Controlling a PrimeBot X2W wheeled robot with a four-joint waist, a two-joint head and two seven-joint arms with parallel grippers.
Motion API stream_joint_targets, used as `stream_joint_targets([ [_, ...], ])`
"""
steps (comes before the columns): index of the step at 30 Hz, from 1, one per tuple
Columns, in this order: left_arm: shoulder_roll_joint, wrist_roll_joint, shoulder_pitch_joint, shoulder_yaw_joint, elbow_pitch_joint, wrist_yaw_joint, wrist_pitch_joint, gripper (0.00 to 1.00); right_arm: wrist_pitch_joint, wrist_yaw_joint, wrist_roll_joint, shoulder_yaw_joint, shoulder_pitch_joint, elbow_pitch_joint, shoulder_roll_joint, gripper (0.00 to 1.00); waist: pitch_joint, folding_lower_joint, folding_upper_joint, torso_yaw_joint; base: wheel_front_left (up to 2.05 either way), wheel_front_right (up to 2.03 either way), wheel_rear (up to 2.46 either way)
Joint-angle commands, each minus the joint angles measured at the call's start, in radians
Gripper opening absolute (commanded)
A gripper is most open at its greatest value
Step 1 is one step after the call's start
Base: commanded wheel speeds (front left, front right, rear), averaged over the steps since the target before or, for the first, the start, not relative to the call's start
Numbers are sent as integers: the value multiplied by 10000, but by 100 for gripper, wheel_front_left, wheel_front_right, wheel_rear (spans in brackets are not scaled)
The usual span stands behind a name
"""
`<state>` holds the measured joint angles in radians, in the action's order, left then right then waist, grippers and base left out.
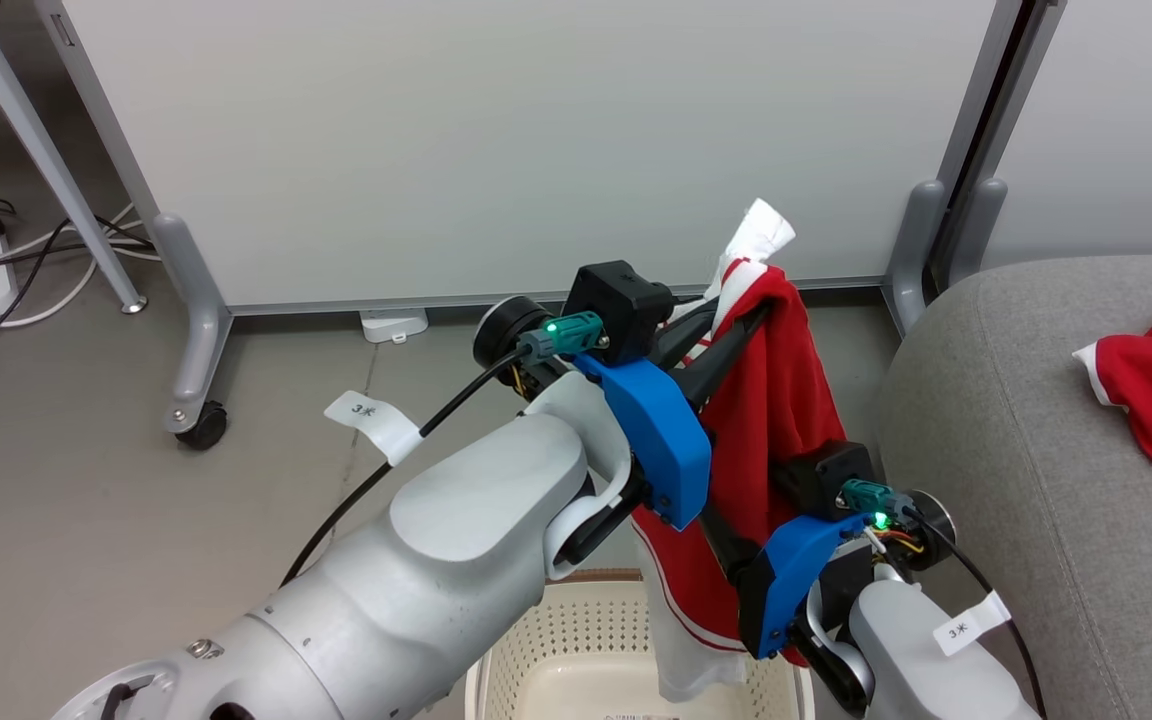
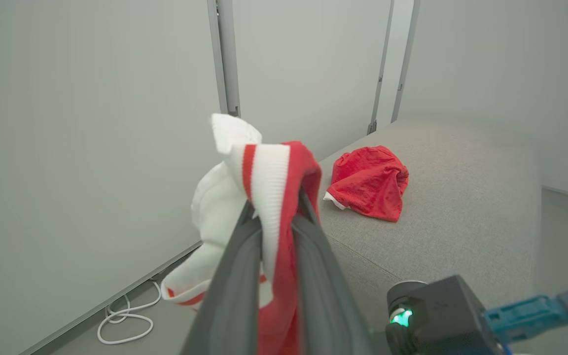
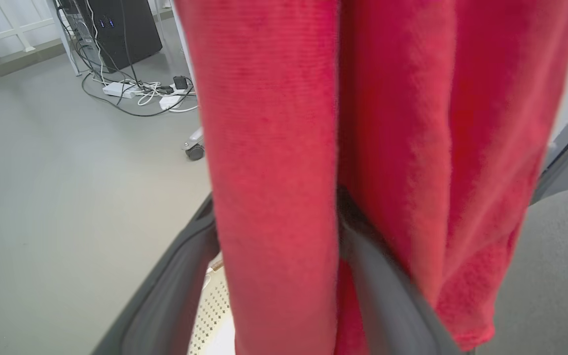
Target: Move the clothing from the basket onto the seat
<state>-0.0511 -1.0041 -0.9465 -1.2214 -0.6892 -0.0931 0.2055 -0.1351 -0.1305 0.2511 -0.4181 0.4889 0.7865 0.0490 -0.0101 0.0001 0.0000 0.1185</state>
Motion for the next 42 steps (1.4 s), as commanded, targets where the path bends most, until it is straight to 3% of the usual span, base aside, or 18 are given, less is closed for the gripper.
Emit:
stream_joint_targets([
  [1, 10, -42, -153, -57, 34, 55, 49, 0, -40, -5, 110, -72, 196, 128, 26, 100, -12, -1, 0, 3, 0, 0, 0],
  [2, 7, -63, -164, -72, 41, 61, 51, 0, -56, -5, 160, -135, 250, 255, 26, 100, -26, -1, 0, 8, 0, 0, 0],
  [3, 7, -75, -177, -89, 45, 59, 55, 0, -70, -5, 236, -184, 293, 355, 26, 56, -40, -1, 0, 9, 0, 0, 0],
  [4, 7, -80, -193, -108, 49, 77, 60, 0, -100, -5, 302, -222, 335, 442, 26, 19, -50, -1, 0, 11, 0, 0, 0],
  [5, 7, -102, -208, -128, 48, 94, 68, 0, -143, -5, 361, -262, 379, 524, 26, 0, -56, -1, 0, 9, 0, 0, 0],
  [27, 8, -392, -240, -331, -532, 146, 291, 2, -683, -5, 1145, -1039, 707, 1030, 25, 0, -81, -1, 0, -217, 0, 0, 0],
  [29, 6, -348, -208, -323, -658, 166, 358, 45, -718, -5, 1169, -1074, 713, 991, 25, 0, -86, -1, 0, -234, 0, 0, 0],
  [30, 6, -318, -182, -304, -713, 175, 379, 89, -724, -5, 1188, -1090, 713, 975, 25, 0, -87, -1, 0, -245, 0, 0, 0],
  [31, 8, -298, -141, -261, -770, 184, 426, 100, -761, -5, 1195, -1098, 714, 951, 25, 0, -87, -1, 0, -258, 0, 0, 0],
  [36, -172, -202, 122, 42, -995, 195, 546, 100, -887, -5, 1151, -1066, 723, 790, 25, 0, -86, -1, 0, -358, 0, 0, 0],
  [42, -865, 252, 740, 1026, -471, 298, 600, 100, -1035, -5, 1051, -954, 673, 474, 25, 0, -43, -1, 0, -538, 0, 0, 0],
])
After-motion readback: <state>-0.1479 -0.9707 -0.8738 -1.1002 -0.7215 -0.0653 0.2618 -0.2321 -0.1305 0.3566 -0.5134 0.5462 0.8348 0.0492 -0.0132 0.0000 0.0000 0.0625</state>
